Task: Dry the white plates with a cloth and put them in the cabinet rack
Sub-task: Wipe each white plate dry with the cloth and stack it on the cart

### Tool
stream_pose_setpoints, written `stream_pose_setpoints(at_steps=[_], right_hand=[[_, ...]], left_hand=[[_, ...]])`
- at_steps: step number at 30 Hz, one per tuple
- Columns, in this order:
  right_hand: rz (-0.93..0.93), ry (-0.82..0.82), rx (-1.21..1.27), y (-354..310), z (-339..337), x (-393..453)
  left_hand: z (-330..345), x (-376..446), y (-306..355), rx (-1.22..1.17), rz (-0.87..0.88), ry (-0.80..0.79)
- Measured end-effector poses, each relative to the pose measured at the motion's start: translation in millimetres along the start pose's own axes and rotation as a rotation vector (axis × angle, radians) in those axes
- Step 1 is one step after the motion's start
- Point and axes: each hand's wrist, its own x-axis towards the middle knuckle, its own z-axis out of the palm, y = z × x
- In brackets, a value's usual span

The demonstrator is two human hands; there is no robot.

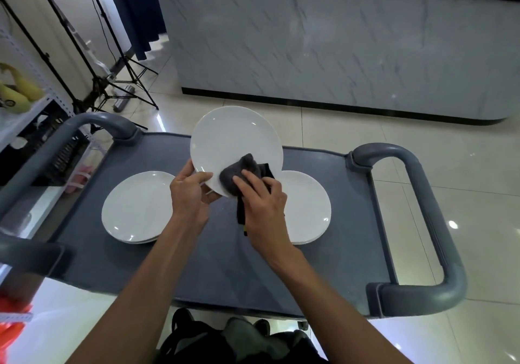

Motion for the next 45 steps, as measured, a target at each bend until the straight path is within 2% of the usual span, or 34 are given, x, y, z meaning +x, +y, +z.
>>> stream_pose_setpoints(at_steps=[12, 19, 24, 37, 45], right_hand=[[-0.003, 0.000, 0.099, -7, -5, 27], [-0.079, 0.046, 0.035, -10, -9, 55], [-0.145, 0.090, -0.043, 3, -12, 73], [0.148, 0.195, -0.096, 39, -26, 86], [0.181, 0.138, -0.136, 31, -2, 61]], left_hand=[[-1, -12, 5, 0.168, 0.039, -0.129], [-7, -21, 4, 0.233, -0.009, -0.244], [-9, -23, 4, 0.262, -0.016, -0.211], [-19, -13, 10, 0.195, 0.005, -0.147], [-22, 6, 17, 0.136, 0.004, -0.089]])
